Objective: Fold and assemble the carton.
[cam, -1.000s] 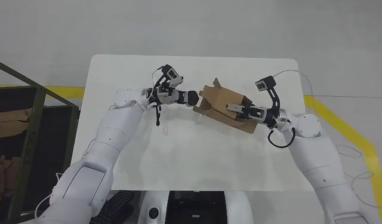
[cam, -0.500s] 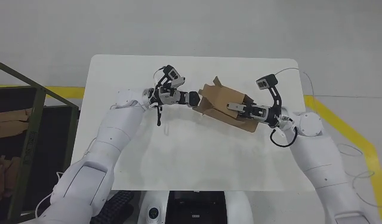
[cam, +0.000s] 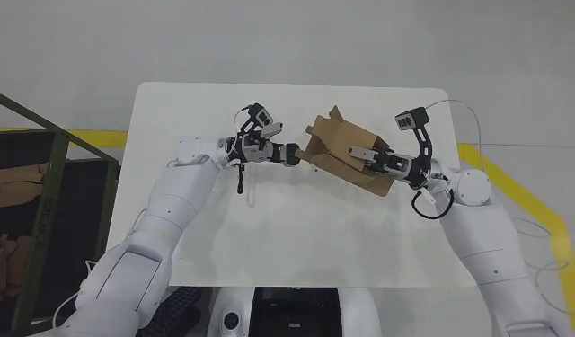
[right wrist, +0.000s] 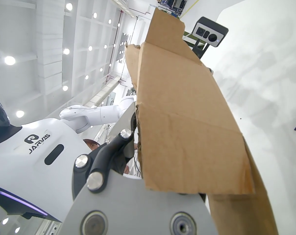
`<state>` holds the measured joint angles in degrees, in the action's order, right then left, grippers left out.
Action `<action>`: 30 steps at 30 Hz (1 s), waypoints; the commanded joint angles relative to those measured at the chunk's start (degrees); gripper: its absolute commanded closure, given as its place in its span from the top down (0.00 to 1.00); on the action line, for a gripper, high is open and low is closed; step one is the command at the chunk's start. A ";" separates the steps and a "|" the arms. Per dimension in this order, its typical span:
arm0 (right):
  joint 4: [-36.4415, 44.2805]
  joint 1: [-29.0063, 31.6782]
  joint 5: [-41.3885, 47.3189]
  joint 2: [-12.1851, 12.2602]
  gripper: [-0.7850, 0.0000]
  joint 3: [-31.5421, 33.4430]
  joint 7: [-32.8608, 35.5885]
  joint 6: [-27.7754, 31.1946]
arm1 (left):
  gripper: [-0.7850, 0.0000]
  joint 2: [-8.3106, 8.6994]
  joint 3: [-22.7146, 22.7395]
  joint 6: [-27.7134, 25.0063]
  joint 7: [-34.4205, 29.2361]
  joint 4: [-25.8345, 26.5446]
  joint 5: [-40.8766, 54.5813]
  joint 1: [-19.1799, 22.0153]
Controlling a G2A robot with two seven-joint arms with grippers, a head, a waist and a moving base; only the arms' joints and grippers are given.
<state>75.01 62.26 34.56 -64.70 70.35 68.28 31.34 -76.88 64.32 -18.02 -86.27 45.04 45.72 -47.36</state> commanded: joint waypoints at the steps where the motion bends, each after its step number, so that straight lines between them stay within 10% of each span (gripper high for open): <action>1: 0.09 -0.10 -0.28 -0.06 0.00 -0.12 -0.89 0.03 | 1.00 -0.32 -0.88 0.25 -0.25 0.18 0.24 -0.03; 30: 2.36 1.02 -0.68 -1.22 0.00 -5.42 -3.14 0.45 | 1.00 -1.40 -1.57 0.63 -0.62 -1.00 2.79 1.91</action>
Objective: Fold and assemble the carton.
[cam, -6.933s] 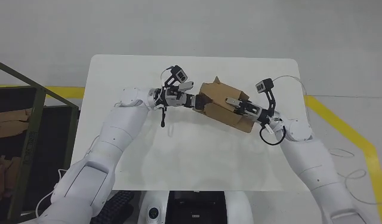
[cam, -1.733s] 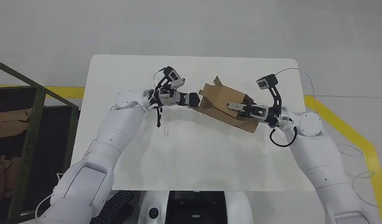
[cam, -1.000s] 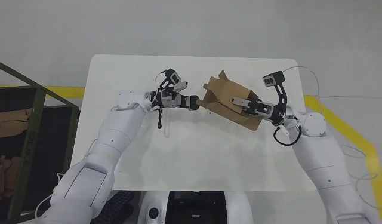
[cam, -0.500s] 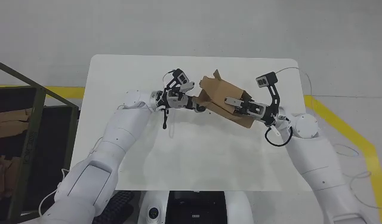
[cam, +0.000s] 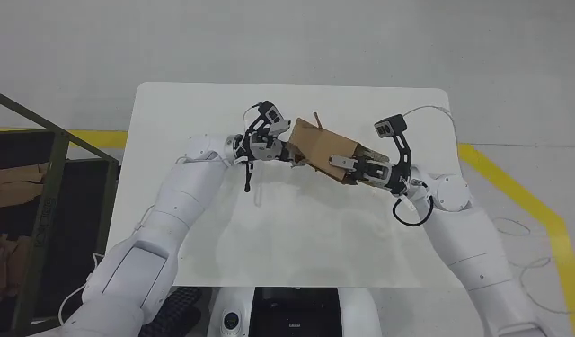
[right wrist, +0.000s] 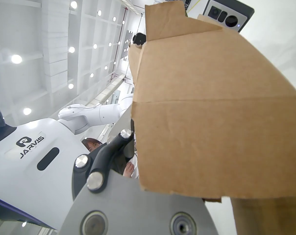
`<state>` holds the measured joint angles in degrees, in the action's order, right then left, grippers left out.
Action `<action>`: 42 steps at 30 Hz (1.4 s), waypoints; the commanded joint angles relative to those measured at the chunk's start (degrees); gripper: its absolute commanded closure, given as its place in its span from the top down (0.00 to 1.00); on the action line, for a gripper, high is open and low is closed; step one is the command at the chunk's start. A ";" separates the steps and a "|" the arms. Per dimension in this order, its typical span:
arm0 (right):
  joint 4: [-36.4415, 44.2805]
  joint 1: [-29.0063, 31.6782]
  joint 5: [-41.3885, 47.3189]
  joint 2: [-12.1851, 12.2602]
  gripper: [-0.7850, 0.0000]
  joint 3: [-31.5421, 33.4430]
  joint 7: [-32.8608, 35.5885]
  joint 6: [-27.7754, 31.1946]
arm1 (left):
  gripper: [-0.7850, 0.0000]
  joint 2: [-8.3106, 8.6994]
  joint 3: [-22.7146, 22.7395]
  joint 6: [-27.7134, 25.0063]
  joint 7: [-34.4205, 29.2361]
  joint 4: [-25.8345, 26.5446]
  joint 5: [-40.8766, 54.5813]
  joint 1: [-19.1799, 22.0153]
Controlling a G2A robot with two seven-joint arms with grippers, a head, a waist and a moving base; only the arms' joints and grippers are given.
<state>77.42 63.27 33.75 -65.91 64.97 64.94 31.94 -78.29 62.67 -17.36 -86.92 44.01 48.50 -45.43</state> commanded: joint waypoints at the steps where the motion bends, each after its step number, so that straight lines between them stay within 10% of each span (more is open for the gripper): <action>1: -0.13 -0.01 0.08 0.00 0.00 -0.12 0.44 -0.36 | 1.00 0.03 0.13 -0.01 0.01 0.05 -0.01 -0.02; 42: -6.96 -5.40 6.80 0.22 0.00 1.29 11.24 -3.85 | 1.00 1.24 4.01 0.59 -0.59 0.83 0.47 -1.89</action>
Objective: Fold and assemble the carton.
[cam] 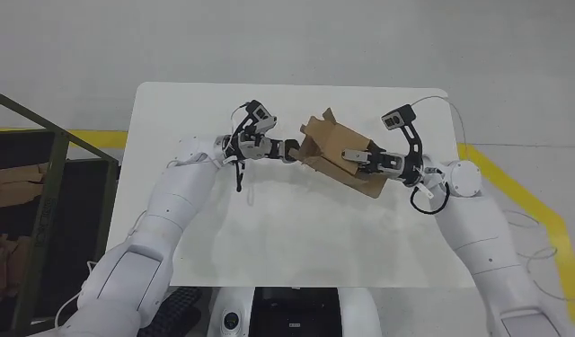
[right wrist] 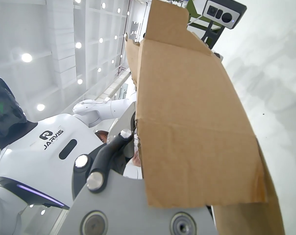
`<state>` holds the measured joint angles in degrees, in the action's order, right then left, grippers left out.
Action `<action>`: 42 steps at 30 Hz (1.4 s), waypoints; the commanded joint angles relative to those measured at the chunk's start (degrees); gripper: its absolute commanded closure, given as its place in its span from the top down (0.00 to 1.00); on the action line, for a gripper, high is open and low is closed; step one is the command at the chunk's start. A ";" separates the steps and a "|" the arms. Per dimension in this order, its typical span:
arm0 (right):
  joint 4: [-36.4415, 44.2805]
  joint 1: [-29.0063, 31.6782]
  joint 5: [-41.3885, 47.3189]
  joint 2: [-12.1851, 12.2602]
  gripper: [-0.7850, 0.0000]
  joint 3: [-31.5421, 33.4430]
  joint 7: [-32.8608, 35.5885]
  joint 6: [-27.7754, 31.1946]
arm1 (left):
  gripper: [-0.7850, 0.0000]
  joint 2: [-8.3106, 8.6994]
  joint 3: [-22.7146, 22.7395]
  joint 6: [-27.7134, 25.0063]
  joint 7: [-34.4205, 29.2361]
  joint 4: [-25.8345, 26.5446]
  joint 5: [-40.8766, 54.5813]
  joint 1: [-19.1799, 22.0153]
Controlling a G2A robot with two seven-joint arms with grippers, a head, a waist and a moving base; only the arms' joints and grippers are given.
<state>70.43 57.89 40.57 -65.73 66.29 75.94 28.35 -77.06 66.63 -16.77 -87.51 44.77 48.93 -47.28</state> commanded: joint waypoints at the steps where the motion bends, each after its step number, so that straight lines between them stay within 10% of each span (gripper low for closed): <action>1: 0.15 -0.04 -0.02 0.07 0.00 -0.13 0.64 -0.64 | 1.00 0.03 0.09 0.01 -0.01 0.12 0.03 -0.07; 42: 1.10 0.35 -1.89 -0.49 0.00 -6.61 -0.51 0.51 | 1.00 -0.74 -1.87 0.33 -0.33 1.24 0.50 1.26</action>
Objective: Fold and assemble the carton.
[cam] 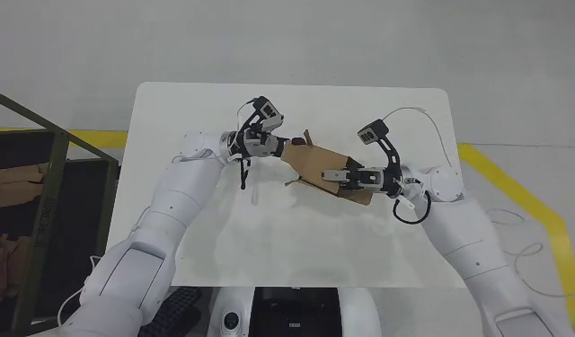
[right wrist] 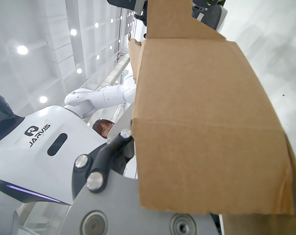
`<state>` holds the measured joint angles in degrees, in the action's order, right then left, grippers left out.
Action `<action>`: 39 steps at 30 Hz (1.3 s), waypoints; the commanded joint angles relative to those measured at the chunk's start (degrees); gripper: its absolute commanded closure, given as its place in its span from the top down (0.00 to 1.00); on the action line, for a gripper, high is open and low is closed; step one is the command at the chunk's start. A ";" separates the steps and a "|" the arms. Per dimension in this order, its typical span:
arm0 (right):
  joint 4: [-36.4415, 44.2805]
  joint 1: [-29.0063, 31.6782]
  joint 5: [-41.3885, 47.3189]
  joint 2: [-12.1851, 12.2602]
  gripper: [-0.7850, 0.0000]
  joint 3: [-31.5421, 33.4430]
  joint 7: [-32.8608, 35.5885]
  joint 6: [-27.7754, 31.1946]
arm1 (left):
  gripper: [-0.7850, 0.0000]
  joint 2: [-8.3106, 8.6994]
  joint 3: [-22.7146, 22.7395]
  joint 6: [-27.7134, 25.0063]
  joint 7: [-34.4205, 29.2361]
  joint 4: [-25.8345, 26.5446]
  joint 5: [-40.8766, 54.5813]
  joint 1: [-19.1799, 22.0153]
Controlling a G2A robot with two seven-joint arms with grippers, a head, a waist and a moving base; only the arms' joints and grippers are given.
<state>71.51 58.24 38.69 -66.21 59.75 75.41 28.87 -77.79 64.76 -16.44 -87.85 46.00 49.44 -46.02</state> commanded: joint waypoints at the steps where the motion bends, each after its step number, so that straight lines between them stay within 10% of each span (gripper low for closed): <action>1: 0.03 -0.01 0.00 -0.01 0.00 -0.11 -0.01 0.01 | 1.00 -0.02 -0.02 -0.01 0.01 0.02 0.00 0.02; 39: -4.08 0.51 2.35 0.35 0.00 3.74 -2.74 1.15 | 1.00 0.81 2.61 0.12 -0.12 1.86 0.12 -1.87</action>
<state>67.63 58.75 41.05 -65.86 63.35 73.05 30.11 -77.05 67.25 -16.31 -87.97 47.68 49.61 -47.70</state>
